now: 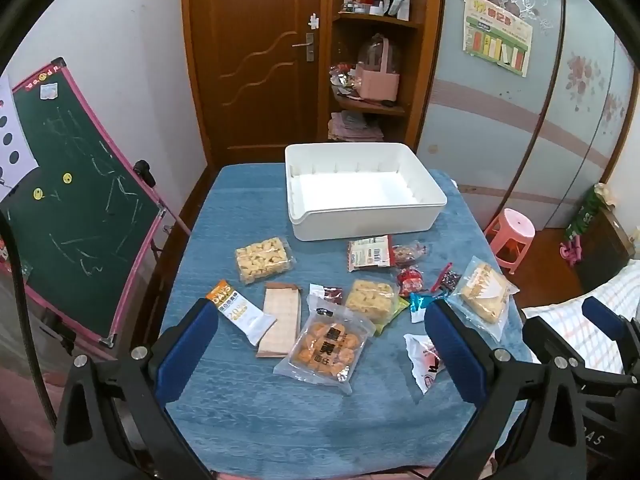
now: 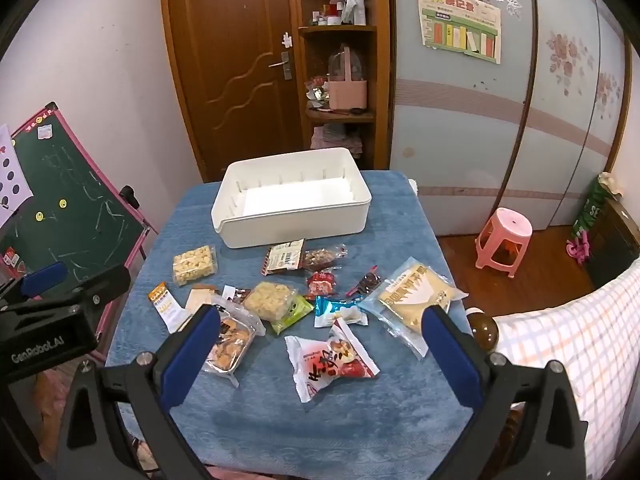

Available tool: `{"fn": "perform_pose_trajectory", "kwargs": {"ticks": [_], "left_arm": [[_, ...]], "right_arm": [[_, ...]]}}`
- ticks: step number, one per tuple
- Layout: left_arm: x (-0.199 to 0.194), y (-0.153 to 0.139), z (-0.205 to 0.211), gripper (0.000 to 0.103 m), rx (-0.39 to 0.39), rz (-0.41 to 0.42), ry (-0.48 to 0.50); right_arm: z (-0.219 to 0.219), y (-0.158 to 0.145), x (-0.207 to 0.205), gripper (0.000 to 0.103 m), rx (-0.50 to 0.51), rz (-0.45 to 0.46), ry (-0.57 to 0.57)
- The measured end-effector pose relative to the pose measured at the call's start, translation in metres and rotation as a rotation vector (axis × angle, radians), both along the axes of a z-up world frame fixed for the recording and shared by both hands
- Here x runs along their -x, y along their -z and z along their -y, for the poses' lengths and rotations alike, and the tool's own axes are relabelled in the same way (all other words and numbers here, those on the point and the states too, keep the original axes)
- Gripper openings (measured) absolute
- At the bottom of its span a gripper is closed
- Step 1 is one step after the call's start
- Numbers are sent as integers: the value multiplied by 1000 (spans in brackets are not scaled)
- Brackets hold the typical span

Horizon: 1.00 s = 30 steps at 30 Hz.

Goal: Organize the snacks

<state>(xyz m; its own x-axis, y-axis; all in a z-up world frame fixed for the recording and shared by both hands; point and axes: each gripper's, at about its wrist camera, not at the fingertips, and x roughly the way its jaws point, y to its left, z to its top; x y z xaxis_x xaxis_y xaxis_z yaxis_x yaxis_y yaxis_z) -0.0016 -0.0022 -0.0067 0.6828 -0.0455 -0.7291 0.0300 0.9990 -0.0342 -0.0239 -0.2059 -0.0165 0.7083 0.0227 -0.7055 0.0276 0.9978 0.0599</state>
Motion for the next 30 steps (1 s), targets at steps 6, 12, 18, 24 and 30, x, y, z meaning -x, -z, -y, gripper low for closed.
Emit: {"fn": "perform_pose_trajectory", "kwargs": {"ticks": [6, 12, 18, 24, 30], "left_arm": [[-2, -1, 1, 103, -1, -7, 4], [-4, -1, -2, 103, 2, -17, 8], [-3, -1, -3, 103, -8, -18, 14], [0, -1, 0, 103, -15, -7, 33], [2, -1, 5, 103, -19, 0, 61]], "right_arm": [[-4, -3, 2, 101, 4, 4, -2], [2, -2, 2, 101, 6, 14, 10], [3, -9, 4, 101, 13, 30, 22], [3, -10, 2, 101, 21, 32, 24], [4, -10, 1, 101, 26, 30, 29]]}}
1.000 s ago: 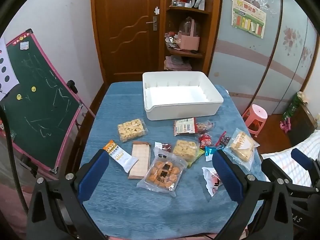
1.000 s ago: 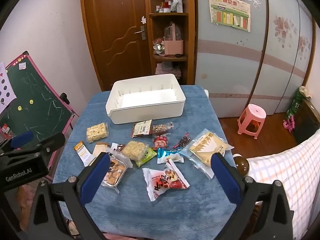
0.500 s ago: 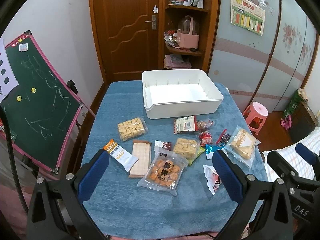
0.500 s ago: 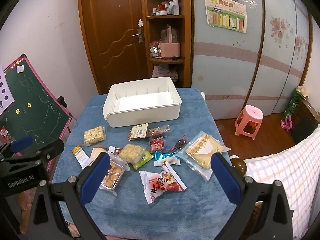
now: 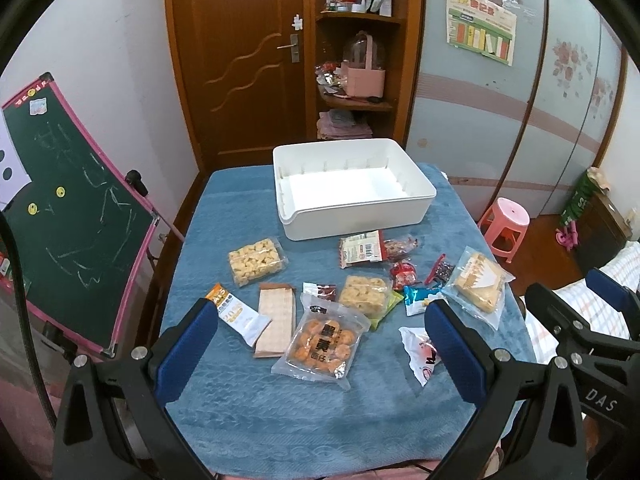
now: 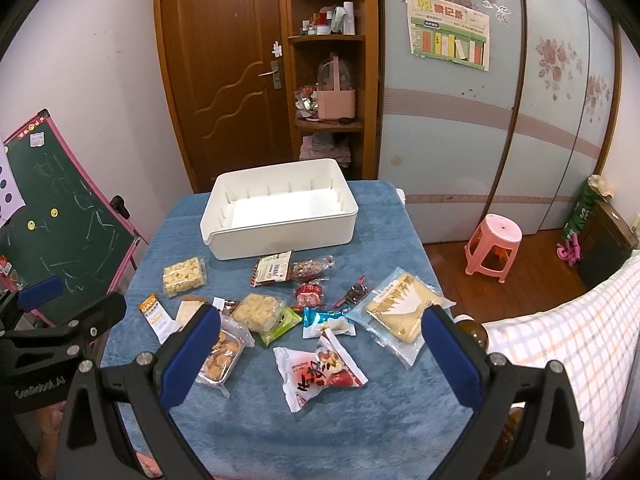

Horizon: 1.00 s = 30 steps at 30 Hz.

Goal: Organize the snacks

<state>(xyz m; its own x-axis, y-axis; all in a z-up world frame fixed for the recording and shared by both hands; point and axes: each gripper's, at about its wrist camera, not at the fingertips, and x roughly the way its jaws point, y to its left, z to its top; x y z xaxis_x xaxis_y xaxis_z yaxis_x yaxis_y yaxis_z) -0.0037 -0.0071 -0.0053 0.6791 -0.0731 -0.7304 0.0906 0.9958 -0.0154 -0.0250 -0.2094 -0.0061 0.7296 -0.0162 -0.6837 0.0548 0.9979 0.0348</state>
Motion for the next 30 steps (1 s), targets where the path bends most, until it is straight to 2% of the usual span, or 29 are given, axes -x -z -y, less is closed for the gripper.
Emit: {"fn": "perform_pose_trajectory", "kwargs": {"ticks": [11, 30], "left_arm": [[0, 2, 8, 103, 1, -2, 28], [-11, 12, 3, 102, 64, -53, 44]], "right_arm": [[2, 2, -2, 101, 4, 0, 6], [-3, 1, -5, 101, 31, 15, 10]]}}
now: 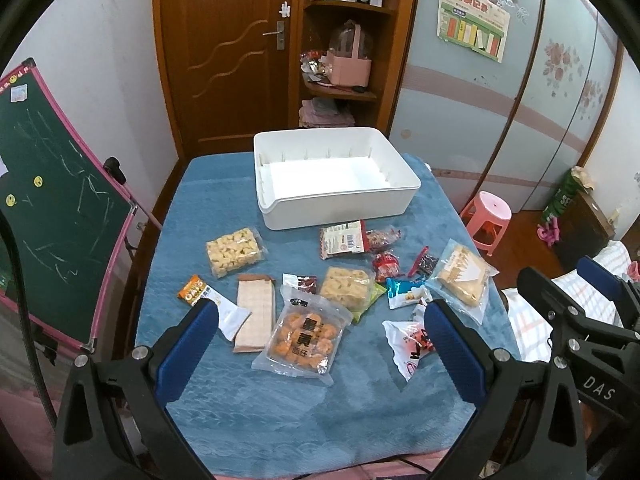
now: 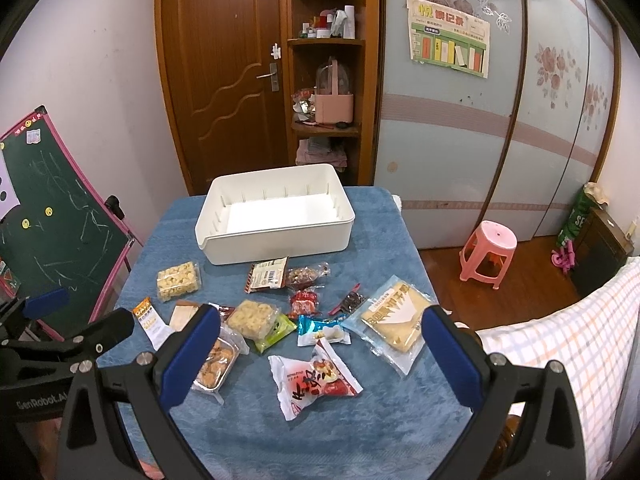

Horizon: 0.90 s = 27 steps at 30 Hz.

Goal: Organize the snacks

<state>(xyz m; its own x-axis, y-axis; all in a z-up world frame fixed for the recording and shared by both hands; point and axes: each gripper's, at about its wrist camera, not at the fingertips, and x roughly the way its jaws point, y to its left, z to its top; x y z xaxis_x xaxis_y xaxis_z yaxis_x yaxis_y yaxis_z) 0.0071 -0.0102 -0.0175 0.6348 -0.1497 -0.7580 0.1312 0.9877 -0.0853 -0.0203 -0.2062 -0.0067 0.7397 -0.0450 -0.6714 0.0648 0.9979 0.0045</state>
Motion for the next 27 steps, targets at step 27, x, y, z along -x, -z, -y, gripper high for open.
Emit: {"fn": "perform_pose_trajectory", "kwargs": {"ticks": [27], "left_arm": [[-17, 2, -6, 102, -75, 55, 18]], "right_arm": [[10, 3, -8, 101, -6, -21, 10]]}}
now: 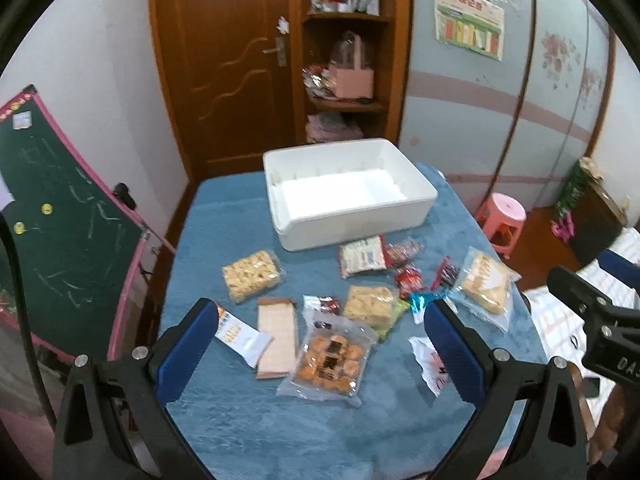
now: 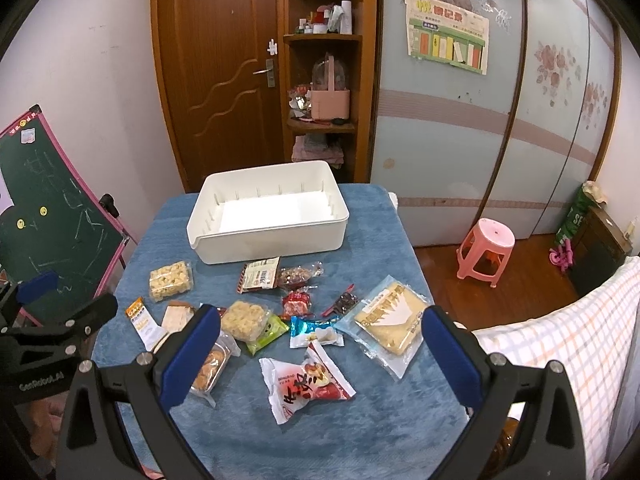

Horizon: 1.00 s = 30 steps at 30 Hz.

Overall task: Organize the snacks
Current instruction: 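Grasp the golden cake bag with the left tool while the right grasps the apple-print bag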

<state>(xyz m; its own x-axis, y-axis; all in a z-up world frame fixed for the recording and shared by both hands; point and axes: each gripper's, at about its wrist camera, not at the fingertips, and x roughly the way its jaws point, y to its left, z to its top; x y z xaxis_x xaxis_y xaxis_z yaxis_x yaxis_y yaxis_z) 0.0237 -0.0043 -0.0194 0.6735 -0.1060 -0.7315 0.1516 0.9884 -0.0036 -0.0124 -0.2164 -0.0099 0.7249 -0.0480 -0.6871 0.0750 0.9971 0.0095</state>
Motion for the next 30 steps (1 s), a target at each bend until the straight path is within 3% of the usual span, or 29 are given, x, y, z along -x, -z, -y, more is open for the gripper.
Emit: {"fn": "perform_pose_trajectory", "kwargs": {"ticks": [7, 13, 18, 23, 30], "left_arm": [[-19, 49, 7, 102, -38, -124, 79], [-36, 110, -3, 102, 43, -288, 133], [-40, 149, -13, 102, 70, -378, 102], [-44, 171, -14, 102, 97, -414, 113], [-54, 181, 1, 102, 40, -412, 146]], "right_arm": [[24, 33, -14, 101, -15, -83, 32], [36, 81, -26, 101, -39, -206, -1], [43, 127, -33, 101, -159, -322, -36], [42, 162, -38, 101, -183, -377, -71], [41, 186, -51, 101, -166, -403, -101]]}}
